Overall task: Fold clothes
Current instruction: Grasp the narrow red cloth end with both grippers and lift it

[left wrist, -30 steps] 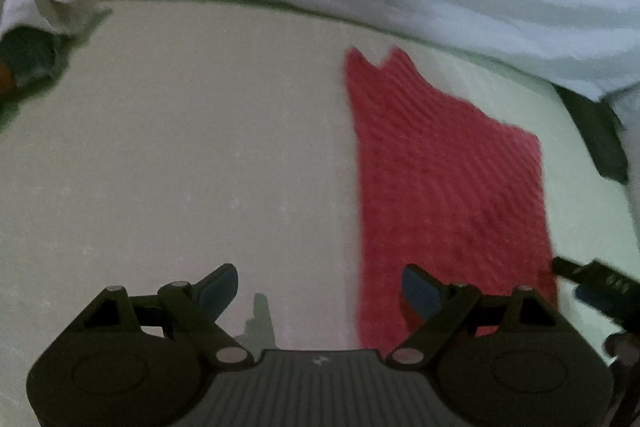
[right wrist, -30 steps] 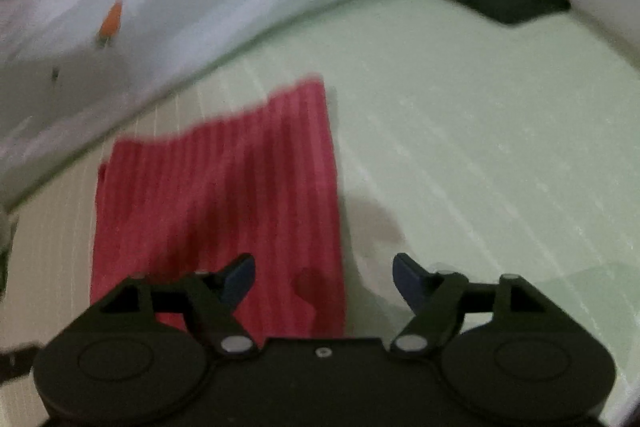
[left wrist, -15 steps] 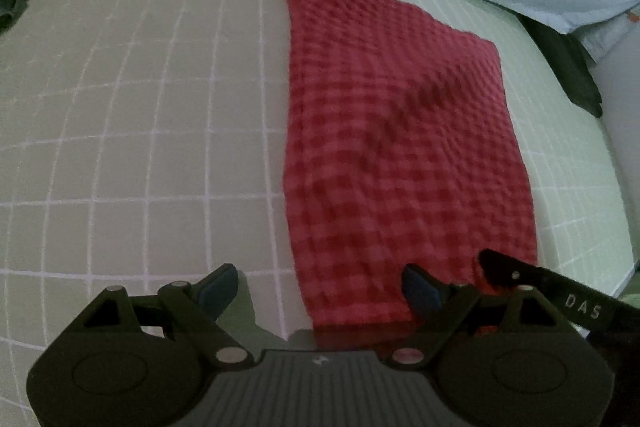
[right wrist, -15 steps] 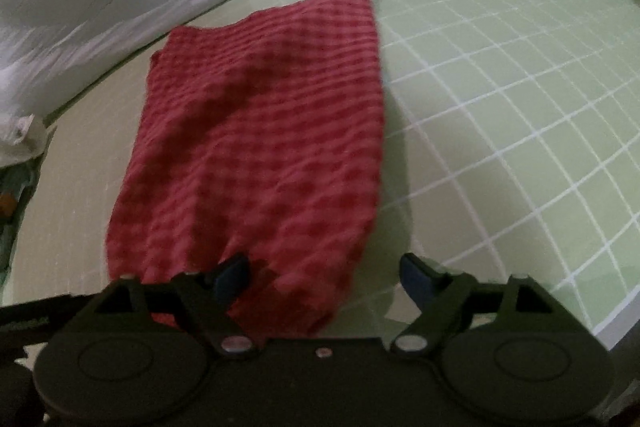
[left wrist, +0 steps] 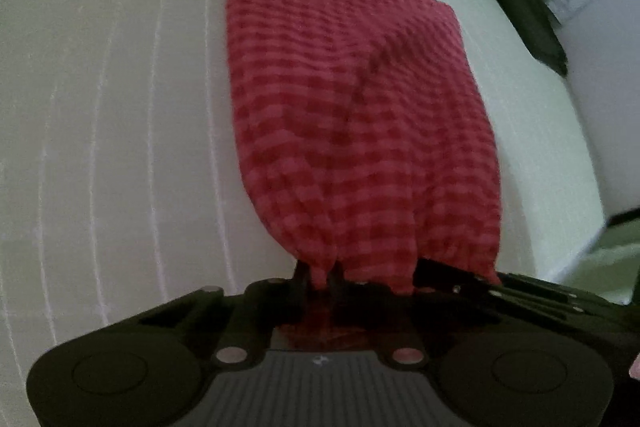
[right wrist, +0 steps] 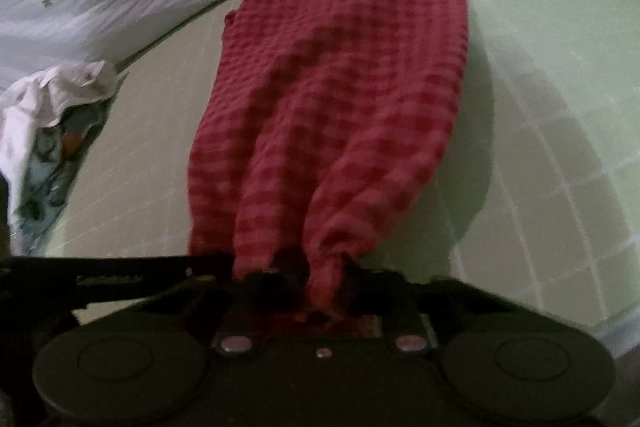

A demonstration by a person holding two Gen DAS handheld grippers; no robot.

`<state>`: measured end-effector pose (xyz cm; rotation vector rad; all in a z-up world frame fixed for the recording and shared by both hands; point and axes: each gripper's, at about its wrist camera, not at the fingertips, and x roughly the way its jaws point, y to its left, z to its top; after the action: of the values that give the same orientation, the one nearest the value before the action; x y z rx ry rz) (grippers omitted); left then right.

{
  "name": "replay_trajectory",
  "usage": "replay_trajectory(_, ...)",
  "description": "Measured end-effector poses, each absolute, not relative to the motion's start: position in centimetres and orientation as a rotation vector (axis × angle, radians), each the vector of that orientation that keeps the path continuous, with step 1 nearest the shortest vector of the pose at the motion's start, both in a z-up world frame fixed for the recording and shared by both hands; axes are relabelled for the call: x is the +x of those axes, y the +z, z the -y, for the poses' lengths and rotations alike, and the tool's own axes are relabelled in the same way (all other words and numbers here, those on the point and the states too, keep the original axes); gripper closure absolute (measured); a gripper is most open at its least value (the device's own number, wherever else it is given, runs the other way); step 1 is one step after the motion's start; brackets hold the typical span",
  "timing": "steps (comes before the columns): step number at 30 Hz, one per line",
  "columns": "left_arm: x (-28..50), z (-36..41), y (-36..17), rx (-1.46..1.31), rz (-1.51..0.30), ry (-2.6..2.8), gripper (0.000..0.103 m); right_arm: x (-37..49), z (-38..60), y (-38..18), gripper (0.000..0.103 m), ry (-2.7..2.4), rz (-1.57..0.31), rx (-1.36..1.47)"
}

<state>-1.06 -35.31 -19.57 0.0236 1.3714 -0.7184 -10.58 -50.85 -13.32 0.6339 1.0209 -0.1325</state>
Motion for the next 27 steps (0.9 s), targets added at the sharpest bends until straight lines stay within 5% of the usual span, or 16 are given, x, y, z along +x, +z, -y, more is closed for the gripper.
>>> replay_trajectory(9, -0.5, 35.6, -15.3, -0.12, -1.344, -0.805, 0.097, -12.3, 54.3, -8.6, 0.092, -0.094, -0.94, 0.689)
replay_trajectory(27, 9.2, 41.3, -9.3, -0.187, -1.1, -0.728, 0.096, -1.3, 61.4, -4.7, 0.09, -0.101, -0.724, 0.769)
